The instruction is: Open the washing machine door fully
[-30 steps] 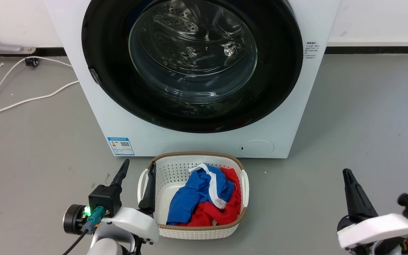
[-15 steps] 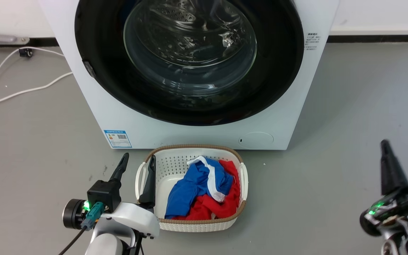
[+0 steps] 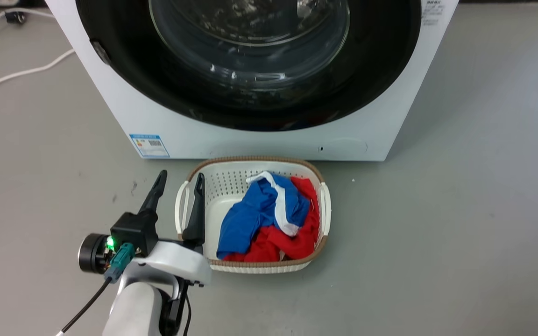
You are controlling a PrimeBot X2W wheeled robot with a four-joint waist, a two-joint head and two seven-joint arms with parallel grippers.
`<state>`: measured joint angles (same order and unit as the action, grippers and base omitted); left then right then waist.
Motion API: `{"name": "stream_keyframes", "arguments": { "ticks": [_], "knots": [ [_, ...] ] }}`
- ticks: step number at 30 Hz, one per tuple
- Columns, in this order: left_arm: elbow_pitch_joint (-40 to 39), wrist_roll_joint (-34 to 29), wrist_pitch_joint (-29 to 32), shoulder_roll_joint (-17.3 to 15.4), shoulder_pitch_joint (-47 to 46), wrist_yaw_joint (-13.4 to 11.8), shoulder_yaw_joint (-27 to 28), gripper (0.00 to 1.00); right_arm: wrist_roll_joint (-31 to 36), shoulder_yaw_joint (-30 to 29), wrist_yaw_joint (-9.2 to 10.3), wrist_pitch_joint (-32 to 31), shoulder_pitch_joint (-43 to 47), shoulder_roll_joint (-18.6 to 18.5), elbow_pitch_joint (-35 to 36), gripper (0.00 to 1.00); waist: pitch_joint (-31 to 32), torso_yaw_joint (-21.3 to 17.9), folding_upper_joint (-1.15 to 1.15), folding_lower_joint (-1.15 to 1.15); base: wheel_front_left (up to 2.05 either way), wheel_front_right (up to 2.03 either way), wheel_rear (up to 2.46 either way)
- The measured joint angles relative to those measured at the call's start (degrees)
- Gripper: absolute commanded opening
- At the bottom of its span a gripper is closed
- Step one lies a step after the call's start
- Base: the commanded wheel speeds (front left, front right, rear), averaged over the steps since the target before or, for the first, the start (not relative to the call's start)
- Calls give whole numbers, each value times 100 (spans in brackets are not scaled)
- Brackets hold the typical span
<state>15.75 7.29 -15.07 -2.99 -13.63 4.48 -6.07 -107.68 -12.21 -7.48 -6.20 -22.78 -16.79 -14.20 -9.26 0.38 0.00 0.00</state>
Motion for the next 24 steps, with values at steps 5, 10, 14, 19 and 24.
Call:
{"name": "stream_keyframes", "arguments": {
  "ticks": [5, 10, 14, 19, 24],
  "knots": [
    [-120, -33, 0, 4, -227, 13, -86, 100, -100, 605, 0, -252, -739, -682, -527, 0, -353, 69, 0, 1, 0, 0, 0],
    [-216, -49, 0, 7, -402, 40, -186, 100, -219, 1355, -1, -595, -1656, -1359, -1091, 0, -690, 179, 0, 0, 0, 0, 0],
    [-291, -49, 0, 4, -503, 31, -253, 100, -269, 2064, 0, -856, -2487, -1717, -1636, 0, -930, 257, 0, 1, 0, 0, 0],
    [-433, -5, 0, 5, -661, -31, -344, 100, -213, 2955, 0, -1132, -3613, -1902, -2314, 0, -1234, 334, 0, 1, 0, 0, 0],
    [-567, 41, -1, 5, -808, -110, -452, 100, -48, 3673, 0, -1241, -4656, -1881, -2869, 0, -1546, 399, 0, 1, 0, 0, 0]
  ]
}}
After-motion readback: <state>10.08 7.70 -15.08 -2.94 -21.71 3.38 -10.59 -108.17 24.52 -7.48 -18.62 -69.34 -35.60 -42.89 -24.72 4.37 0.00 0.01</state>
